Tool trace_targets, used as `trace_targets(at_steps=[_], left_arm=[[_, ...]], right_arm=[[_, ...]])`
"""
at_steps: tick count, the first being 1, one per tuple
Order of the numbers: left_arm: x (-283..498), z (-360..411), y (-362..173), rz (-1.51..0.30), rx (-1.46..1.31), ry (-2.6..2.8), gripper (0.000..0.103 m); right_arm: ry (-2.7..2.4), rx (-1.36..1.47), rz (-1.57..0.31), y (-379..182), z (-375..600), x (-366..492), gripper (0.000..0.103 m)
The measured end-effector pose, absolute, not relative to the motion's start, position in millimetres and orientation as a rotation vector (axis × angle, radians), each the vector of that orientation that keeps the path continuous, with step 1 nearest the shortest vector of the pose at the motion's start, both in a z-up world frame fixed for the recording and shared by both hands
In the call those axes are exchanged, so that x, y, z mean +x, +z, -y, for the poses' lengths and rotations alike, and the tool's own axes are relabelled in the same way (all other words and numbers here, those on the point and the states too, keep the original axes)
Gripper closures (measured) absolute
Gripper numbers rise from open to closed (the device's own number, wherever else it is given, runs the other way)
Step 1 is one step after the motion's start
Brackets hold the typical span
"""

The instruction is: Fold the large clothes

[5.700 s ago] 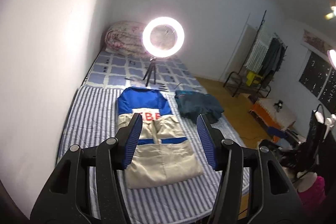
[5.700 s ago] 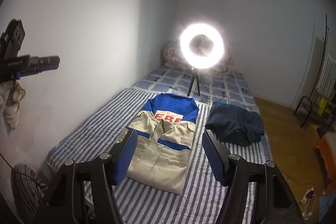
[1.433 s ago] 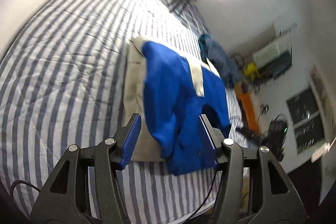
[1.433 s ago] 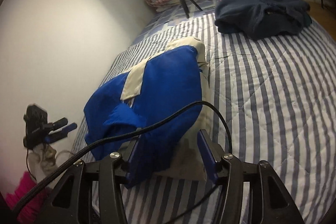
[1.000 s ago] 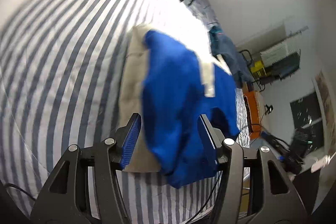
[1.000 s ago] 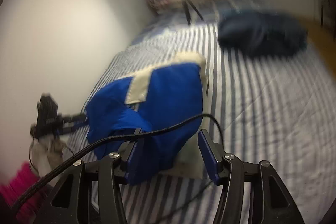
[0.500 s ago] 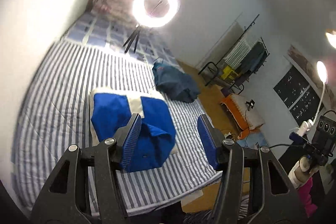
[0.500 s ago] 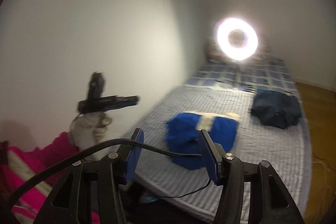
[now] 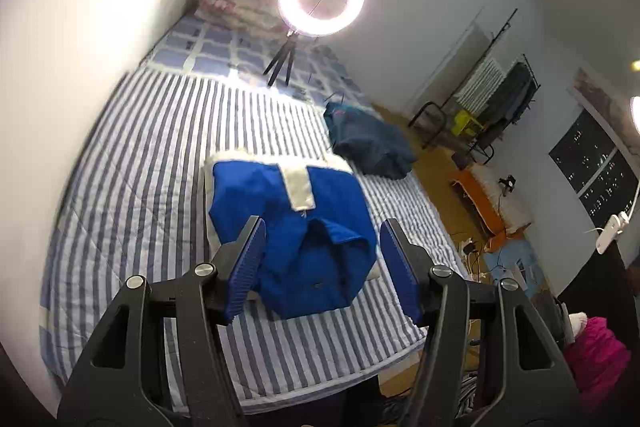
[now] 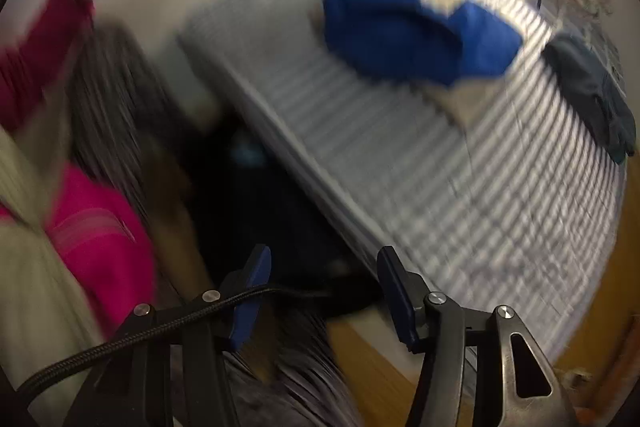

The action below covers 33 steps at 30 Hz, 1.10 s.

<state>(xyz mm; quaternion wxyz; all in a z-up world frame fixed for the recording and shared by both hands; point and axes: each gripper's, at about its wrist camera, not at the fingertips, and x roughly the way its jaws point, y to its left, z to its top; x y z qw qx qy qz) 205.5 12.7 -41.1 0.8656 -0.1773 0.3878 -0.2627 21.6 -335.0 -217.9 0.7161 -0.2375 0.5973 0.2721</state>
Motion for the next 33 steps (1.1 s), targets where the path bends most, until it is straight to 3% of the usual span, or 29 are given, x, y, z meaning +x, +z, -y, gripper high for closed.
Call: trace_targets(at_steps=[6, 11, 18, 22, 26, 33], left_arm=[[227, -3, -82, -0.873, -0.405, -0.555, 0.042], [237, 13, -107, -0.925, -0.399, -0.57, 0.042], [238, 9, -103, -0.9, -0.398, -0.57, 0.042], [241, -4, -108, -0.909, -0.424, -0.535, 0.042], [246, -8, -115, -0.924, -0.438, -0.515, 0.042], [259, -10, -129, -0.943, -0.437, -0.477, 0.042]], right_arm=[[0.681, -0.515, -1.483, -219, 358, 19, 0.046], [0.78, -0.405, -1.51, -199, 352, 13, 0.046], [0.693, -0.754, -1.672, -211, 350, 1, 0.047], [0.65, -0.792, -1.731, -209, 365, 6, 0.048], [0.48, -0.975, -1.669, -209, 383, 16, 0.053], [0.207, -0.7, -1.265, -177, 412, 76, 0.049]])
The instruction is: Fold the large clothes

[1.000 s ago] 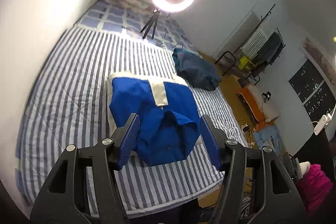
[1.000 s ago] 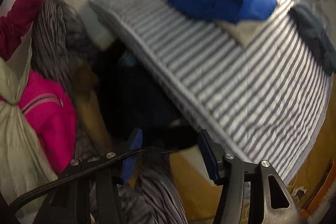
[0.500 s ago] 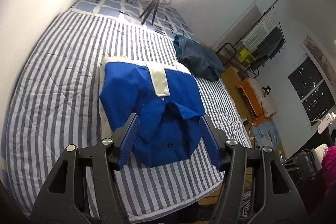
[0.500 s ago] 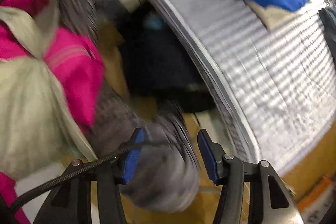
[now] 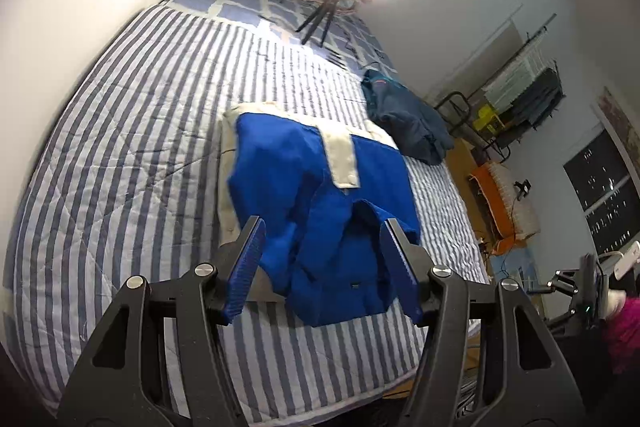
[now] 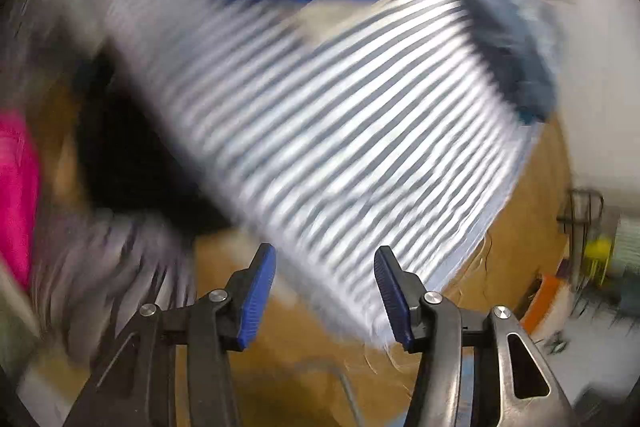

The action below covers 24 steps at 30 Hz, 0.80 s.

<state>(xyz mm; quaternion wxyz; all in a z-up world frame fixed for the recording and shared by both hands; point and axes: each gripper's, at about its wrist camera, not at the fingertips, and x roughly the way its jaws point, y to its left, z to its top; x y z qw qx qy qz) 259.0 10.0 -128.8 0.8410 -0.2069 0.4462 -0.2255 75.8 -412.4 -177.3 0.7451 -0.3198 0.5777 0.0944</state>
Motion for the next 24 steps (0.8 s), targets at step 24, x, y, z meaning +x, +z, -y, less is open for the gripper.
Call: trace_targets(at_steps=[24], left_arm=[[341, 1, -249, -1.183, -0.72, -0.473, 0.07]], right_arm=[[0.392, 0.385, -0.98, -280, 416, 254, 0.053]])
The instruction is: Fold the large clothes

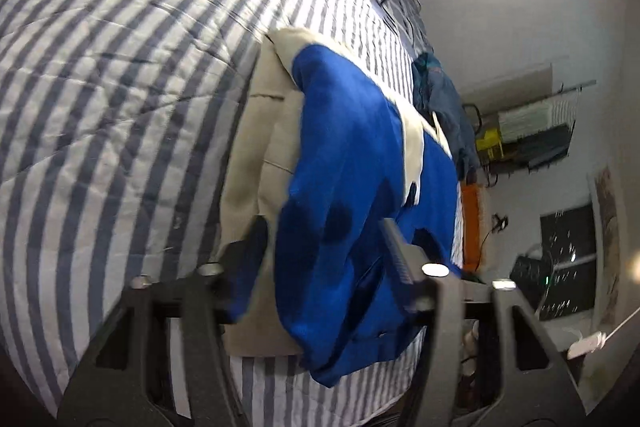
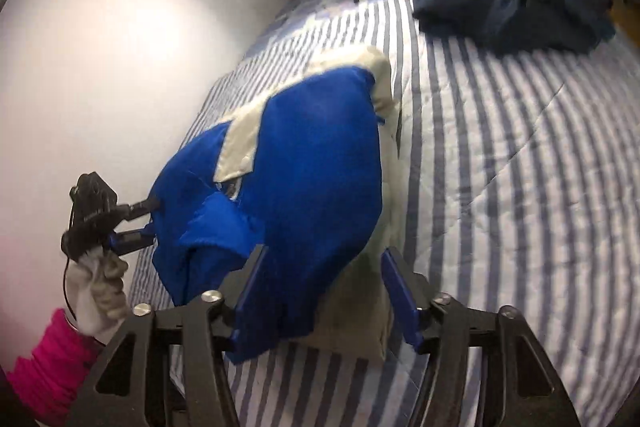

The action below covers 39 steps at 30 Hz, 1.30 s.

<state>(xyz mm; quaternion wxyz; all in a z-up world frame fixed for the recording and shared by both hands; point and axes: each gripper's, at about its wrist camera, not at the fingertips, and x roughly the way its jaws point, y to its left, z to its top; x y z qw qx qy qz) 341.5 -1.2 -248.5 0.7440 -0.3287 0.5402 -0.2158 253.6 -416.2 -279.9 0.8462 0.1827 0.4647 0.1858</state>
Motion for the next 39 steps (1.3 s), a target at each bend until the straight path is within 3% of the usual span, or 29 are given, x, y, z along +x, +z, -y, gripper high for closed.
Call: trace_targets(at_steps=[3, 4, 5, 7, 12, 17, 20, 21, 24, 28, 34, 39], left_arm=[[337, 15, -249, -1.173, -0.646, -0.477, 0.093], [336, 16, -249, -1.169, -0.643, -0.485, 0.096], [335, 17, -250, -1.174, -0.658, -0.499, 0.099], [334, 15, -247, -1.174, -0.719, -0.525, 0.101], [309, 5, -224, -1.136, -0.886, -0.61, 0.103], [310, 16, -292, -1.287, -0.723, -0.472, 0.102], [306, 20, -284, -1.263, -0.69, -0.468, 0.101], [302, 23, -273, -1.258, -0.637, -0.471, 0.101], [294, 24, -245, -1.262, -0.544, -0.448, 0.098], [286, 15, -196, -1.136, -0.464, -0.429, 0.095], [351, 37, -158, -1.005, -0.291, -0.398, 0.091], [421, 54, -180, -1.013, -0.257, -0.423, 0.087]], right_arm=[[0.441, 0.396, -0.988, -288, 410, 263, 0.073], [0.46, 0.409, -0.996, -290, 409, 265, 0.09], [0.466, 0.426, -1.001, -292, 407, 268, 0.1], [0.458, 0.424, -0.986, -284, 408, 267, 0.102], [0.53, 0.492, -0.876, -246, 425, 244, 0.103], [0.427, 0.479, -1.041, -295, 430, 257, 0.103], [0.405, 0.385, -1.04, -290, 421, 259, 0.102], [0.407, 0.369, -1.039, -284, 421, 258, 0.101], [0.366, 0.292, -0.975, -254, 424, 247, 0.079], [0.367, 0.249, -0.84, -217, 423, 236, 0.074], [0.388, 0.121, -0.781, -199, 381, 293, 0.074], [0.429, 0.022, -0.849, -215, 347, 346, 0.074]])
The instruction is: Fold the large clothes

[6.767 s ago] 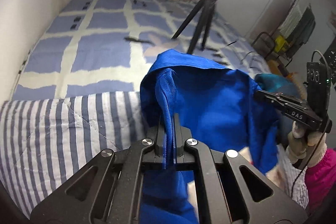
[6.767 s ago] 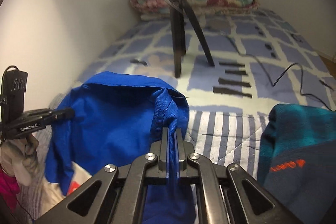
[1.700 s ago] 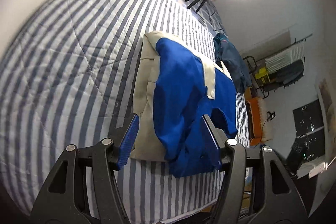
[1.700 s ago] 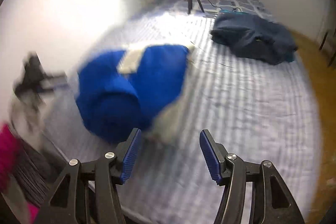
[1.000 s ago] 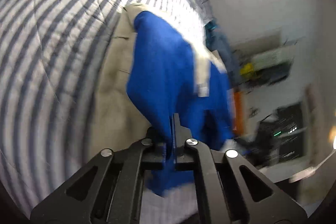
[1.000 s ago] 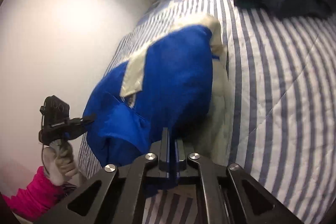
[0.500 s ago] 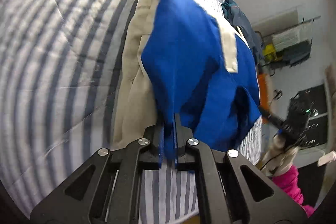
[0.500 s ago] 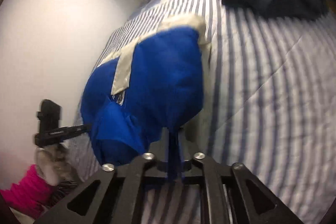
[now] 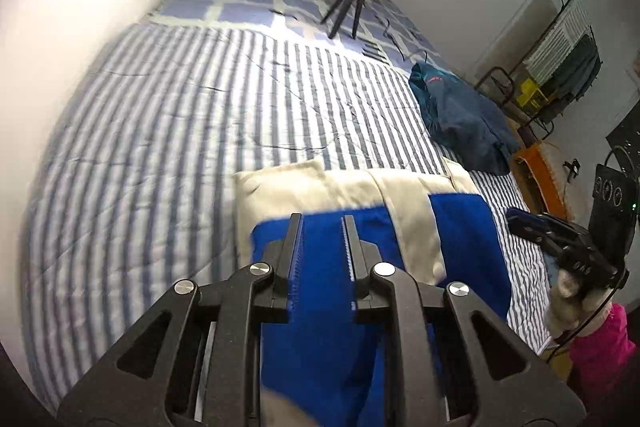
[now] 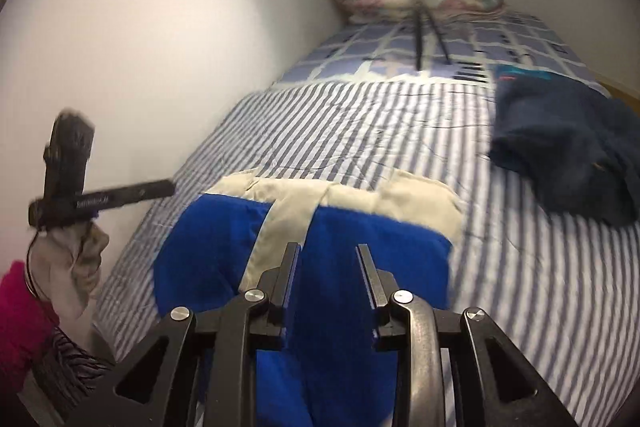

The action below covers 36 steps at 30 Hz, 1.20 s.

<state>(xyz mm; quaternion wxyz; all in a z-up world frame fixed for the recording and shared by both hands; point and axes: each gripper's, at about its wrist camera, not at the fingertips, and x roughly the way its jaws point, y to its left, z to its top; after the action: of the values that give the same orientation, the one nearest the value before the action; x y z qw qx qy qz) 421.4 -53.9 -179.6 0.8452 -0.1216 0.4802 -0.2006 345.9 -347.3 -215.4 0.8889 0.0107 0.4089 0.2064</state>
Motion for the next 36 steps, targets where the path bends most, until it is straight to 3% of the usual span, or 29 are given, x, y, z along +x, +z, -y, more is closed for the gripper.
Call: trace_targets(at_steps=[4, 8, 13, 18, 25, 27, 29, 36], left_arm=[[438, 73, -226, -1.102, -0.165, -0.456, 0.087], [429, 54, -271, -1.096, -0.273, -0.501, 0.09], [425, 57, -266, -1.065, -0.233, -0.508, 0.09], [412, 66, -227, -1.031, -0.186, -0.483, 0.09], [374, 86, -199, -1.032, -0.22, -0.537, 0.09], [356, 94, -192, -1.033, -0.22, -0.577, 0.09], [338, 100, -188, -1.036, -0.225, -0.61, 0.09], [307, 123, -205, -1.077, -0.242, -0.659, 0.09]], right_arm=[[0.41, 0.011, -0.925, -250, 347, 378, 0.076], [0.412, 0.038, -0.995, -290, 359, 386, 0.088], [0.387, 0.04, -0.994, -287, 360, 379, 0.088], [0.379, 0.041, -0.904, -243, 373, 346, 0.082], [0.383, 0.136, -0.88, -227, 398, 319, 0.078], [0.46, 0.116, -0.865, -220, 394, 300, 0.07], [0.556, 0.057, -0.861, -217, 383, 274, 0.05], [0.612, -0.318, -0.886, -242, 342, 221, 0.051]])
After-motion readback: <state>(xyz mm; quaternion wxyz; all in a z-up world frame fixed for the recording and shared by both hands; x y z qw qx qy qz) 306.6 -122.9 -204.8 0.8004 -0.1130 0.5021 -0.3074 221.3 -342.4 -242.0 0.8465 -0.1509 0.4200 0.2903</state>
